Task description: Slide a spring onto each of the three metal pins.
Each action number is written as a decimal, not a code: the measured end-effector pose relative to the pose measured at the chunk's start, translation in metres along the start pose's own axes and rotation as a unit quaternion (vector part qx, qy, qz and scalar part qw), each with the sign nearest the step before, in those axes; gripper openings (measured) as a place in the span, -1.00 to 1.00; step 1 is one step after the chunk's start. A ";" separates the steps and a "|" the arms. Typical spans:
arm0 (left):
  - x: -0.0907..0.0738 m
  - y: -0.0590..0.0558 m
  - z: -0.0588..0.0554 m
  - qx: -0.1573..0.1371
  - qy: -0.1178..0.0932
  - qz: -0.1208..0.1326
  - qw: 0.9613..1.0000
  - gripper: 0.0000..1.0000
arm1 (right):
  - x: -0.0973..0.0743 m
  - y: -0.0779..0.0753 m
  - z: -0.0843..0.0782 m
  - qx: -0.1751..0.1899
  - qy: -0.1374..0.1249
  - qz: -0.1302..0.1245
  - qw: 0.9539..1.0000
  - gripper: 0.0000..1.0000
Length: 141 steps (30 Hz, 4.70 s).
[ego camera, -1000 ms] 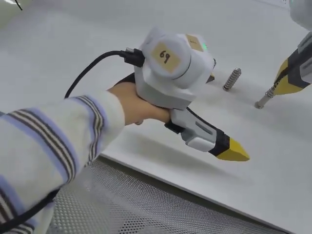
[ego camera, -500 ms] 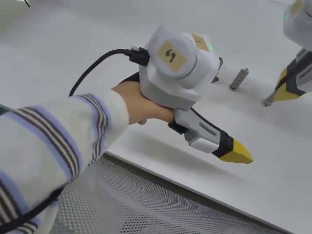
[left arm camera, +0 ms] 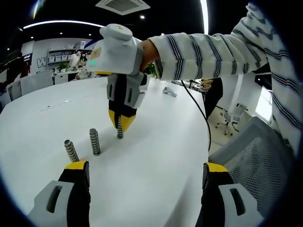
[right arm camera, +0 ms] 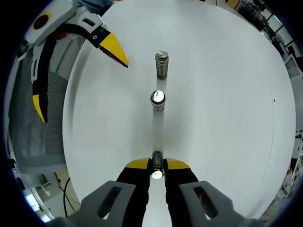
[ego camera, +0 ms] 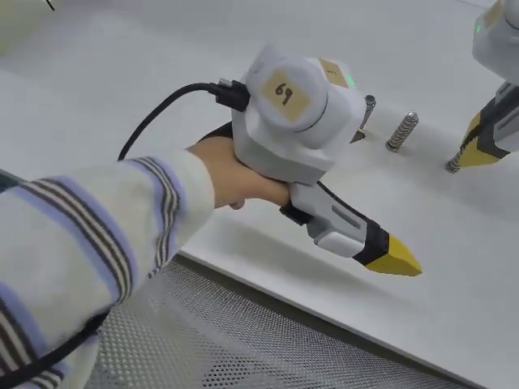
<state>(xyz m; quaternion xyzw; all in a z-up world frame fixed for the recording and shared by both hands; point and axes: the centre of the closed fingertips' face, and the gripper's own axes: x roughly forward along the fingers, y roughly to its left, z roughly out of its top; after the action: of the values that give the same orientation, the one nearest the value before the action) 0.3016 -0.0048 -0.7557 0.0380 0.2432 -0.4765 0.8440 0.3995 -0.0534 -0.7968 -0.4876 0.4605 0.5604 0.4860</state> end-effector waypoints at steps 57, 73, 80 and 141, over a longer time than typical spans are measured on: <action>-0.020 0.008 0.006 0.006 0.004 -0.003 1.000 0.96 | -0.074 0.016 0.023 0.072 -0.121 -0.097 0.985 -0.09; -0.030 0.016 0.012 0.001 -0.002 0.014 1.000 0.96 | -0.077 0.030 0.015 0.152 -0.222 -0.117 0.956 0.34; -0.036 0.020 0.015 0.000 -0.006 0.019 1.000 0.96 | -0.084 0.044 0.016 0.196 -0.281 -0.141 0.929 0.65; -0.091 0.040 -0.021 -0.068 0.026 0.072 0.995 0.96 | -0.069 0.102 -0.024 0.375 -0.434 -0.189 0.797 0.99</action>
<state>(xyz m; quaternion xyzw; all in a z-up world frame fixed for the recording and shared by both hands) 0.2875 0.0942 -0.7405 0.0101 0.2933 -0.3954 0.8704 0.3038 -0.0945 -0.7261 -0.0500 0.2742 0.3932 0.8762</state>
